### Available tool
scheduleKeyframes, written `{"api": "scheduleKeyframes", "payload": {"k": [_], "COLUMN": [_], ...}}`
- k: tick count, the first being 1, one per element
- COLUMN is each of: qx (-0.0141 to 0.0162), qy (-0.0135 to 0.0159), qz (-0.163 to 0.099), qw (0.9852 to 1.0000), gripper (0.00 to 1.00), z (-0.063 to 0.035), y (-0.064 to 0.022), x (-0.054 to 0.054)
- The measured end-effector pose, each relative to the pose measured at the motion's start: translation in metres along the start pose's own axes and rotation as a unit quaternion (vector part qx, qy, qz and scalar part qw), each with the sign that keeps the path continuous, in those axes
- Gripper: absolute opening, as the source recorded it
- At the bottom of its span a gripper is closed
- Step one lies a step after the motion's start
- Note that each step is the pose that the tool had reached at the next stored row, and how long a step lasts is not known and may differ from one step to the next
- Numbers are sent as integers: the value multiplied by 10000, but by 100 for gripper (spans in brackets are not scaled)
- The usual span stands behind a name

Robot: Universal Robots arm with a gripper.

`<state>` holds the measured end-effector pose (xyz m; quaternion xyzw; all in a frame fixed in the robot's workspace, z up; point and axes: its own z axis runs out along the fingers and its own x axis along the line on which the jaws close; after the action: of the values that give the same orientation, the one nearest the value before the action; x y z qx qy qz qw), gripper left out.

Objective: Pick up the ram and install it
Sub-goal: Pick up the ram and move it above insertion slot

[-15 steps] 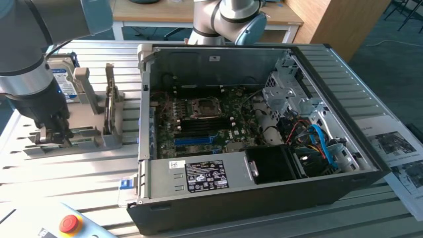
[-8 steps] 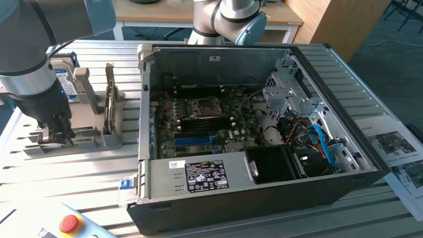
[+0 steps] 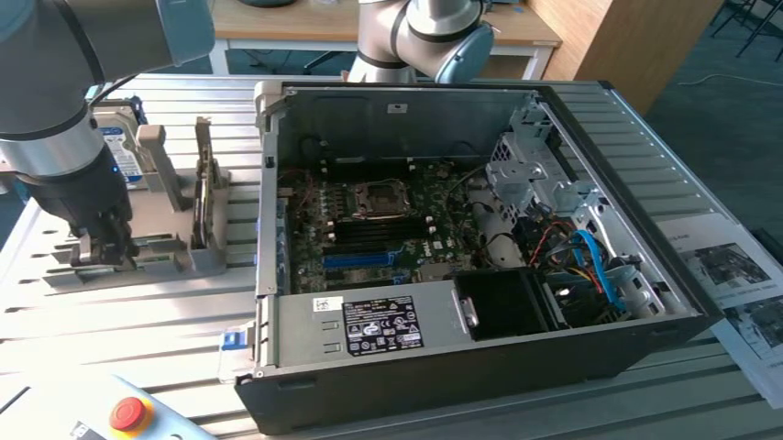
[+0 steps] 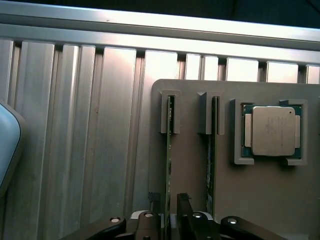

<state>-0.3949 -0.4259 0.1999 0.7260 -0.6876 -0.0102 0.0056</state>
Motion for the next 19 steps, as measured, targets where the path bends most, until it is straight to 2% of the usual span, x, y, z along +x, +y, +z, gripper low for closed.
{"api": "scheduleKeyframes", "payload": {"k": [1, 2, 19], "qx": [0, 0, 0], "qy": [0, 0, 1], "qz": [0, 0, 0], "qw": [10000, 10000, 10000], "gripper": [30, 23, 23], "z": [0, 0, 4], "y": [0, 0, -1], "x": [0, 0, -11]}}
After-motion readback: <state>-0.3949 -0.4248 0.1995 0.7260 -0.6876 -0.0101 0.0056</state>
